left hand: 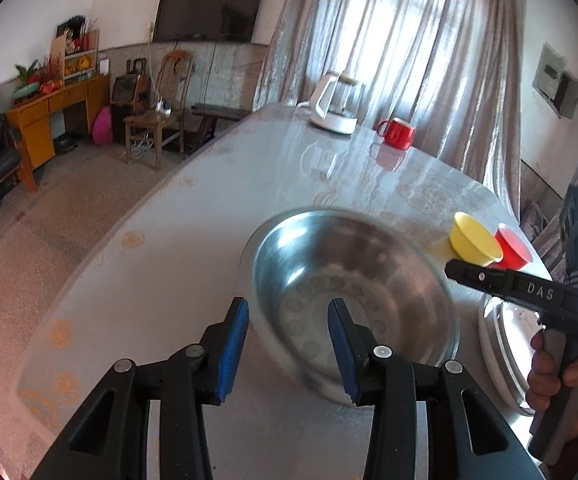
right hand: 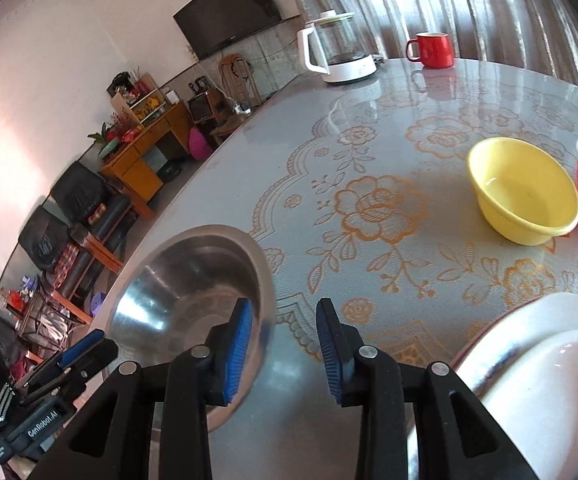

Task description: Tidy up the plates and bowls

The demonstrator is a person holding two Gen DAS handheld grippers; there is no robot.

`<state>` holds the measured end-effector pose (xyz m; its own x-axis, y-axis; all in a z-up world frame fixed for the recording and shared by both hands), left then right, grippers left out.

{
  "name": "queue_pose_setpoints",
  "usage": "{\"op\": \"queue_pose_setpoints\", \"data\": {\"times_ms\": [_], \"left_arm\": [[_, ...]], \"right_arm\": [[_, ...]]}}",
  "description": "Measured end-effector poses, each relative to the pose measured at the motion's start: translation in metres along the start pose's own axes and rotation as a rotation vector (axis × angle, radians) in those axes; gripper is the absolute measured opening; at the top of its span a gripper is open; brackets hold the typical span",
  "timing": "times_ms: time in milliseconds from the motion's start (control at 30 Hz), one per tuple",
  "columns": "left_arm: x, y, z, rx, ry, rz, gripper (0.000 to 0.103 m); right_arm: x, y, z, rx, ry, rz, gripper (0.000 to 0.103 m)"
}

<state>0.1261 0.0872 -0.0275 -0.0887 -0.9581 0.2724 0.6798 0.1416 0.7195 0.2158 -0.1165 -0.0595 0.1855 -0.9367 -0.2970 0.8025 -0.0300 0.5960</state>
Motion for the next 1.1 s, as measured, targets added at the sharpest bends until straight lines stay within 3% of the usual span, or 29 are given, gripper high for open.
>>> {"op": "queue_pose_setpoints", "data": {"times_ms": [233, 600, 900, 1100], "left_arm": [[0.043, 0.018, -0.003, 0.021, -0.068, -0.088, 0.048], [0.123, 0.046, -0.052, -0.081, -0.196, -0.135, 0.049], [0.175, 0.068, -0.111, -0.167, -0.254, -0.102, 0.049], [0.197, 0.08, -0.154, -0.219, -0.253, -0.101, 0.049]], "right_arm": [[0.046, 0.003, 0.03, 0.058, -0.031, -0.098, 0.033], [0.137, 0.017, 0.057, 0.121, -0.122, -0.276, 0.033], [0.189, 0.042, 0.046, 0.125, -0.17, -0.388, 0.033], [0.207, 0.056, 0.026, 0.084, -0.193, -0.405, 0.032]]}}
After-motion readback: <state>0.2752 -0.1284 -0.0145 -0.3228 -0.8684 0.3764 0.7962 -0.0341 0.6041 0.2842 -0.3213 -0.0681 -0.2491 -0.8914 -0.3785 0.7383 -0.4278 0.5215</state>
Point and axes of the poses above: each gripper's, at about its wrist camera, not at the fingertips, and z roughly against the way its jaws point, x to its right, y to its top, the point moved 4 cm from there along -z, roughly the way its jaws point, and after that the axes turned 6 degrees about -y, right-handed, at the moved point
